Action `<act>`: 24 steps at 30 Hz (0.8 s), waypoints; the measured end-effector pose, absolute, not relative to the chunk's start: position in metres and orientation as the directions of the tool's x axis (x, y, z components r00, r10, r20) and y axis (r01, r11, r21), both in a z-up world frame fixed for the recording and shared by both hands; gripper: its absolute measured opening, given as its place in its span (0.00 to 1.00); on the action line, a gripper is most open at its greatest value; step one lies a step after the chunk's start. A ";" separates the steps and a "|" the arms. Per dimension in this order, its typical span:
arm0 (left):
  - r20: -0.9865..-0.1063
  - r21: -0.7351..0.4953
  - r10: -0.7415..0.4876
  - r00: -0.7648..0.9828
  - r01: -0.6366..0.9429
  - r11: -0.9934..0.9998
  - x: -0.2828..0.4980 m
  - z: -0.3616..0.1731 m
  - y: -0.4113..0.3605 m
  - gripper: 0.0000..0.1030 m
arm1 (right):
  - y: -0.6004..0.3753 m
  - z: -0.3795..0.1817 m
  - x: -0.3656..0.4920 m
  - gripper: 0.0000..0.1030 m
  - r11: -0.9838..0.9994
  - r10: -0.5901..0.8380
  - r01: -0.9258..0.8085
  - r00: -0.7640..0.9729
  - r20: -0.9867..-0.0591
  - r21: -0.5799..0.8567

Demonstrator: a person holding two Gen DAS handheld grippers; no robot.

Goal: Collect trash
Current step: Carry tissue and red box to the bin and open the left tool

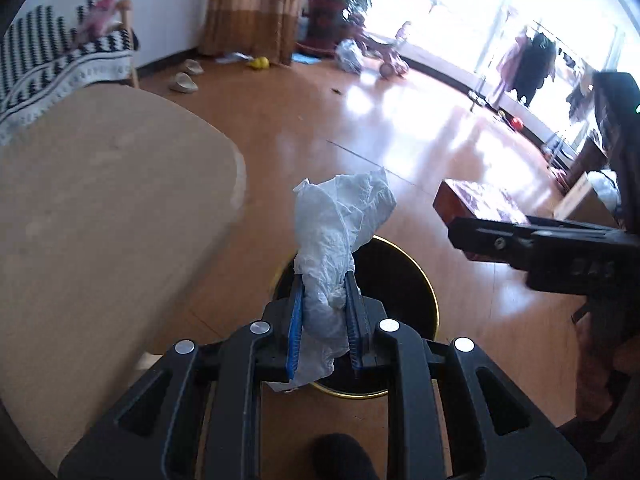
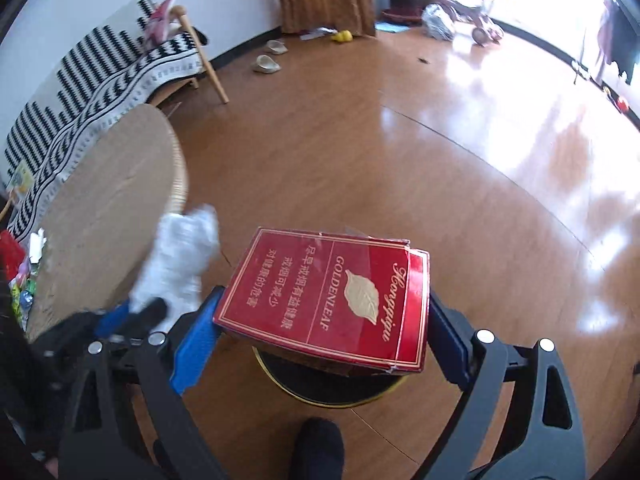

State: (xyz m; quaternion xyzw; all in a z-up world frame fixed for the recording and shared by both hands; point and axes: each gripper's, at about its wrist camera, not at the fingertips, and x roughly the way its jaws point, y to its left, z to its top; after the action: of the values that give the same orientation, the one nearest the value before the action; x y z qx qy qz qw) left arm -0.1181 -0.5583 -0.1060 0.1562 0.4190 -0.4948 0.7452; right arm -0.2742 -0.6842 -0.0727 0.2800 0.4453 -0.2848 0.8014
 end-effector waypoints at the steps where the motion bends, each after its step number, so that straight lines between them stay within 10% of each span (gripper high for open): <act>1: -0.788 -0.194 -0.600 0.136 0.871 0.452 -0.119 -0.114 -0.565 0.18 | -0.686 -0.075 -0.278 0.86 0.675 -0.200 0.710 0.437 -0.877 0.200; 16: -0.829 -0.224 -0.556 0.058 0.876 0.426 -0.121 -0.161 -0.601 0.19 | -0.699 -0.092 -0.276 0.86 0.654 -0.166 0.726 0.411 -0.896 0.212; 20: -0.813 -0.199 -0.575 0.089 0.886 0.419 -0.129 -0.152 -0.597 0.65 | -0.703 -0.093 -0.279 0.86 0.643 -0.172 0.735 0.412 -0.895 0.214; 24: -0.803 -0.179 -0.587 0.102 0.898 0.401 -0.134 -0.142 -0.591 0.70 | -0.706 -0.094 -0.279 0.86 0.626 -0.163 0.745 0.415 -0.895 0.231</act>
State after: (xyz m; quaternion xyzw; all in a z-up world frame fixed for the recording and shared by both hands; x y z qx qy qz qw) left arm -0.1340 -0.5911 -0.1416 0.1820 0.4277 -0.5160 0.7195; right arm -0.2794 -0.7063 -0.0938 0.3195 0.4556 -0.2916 0.7780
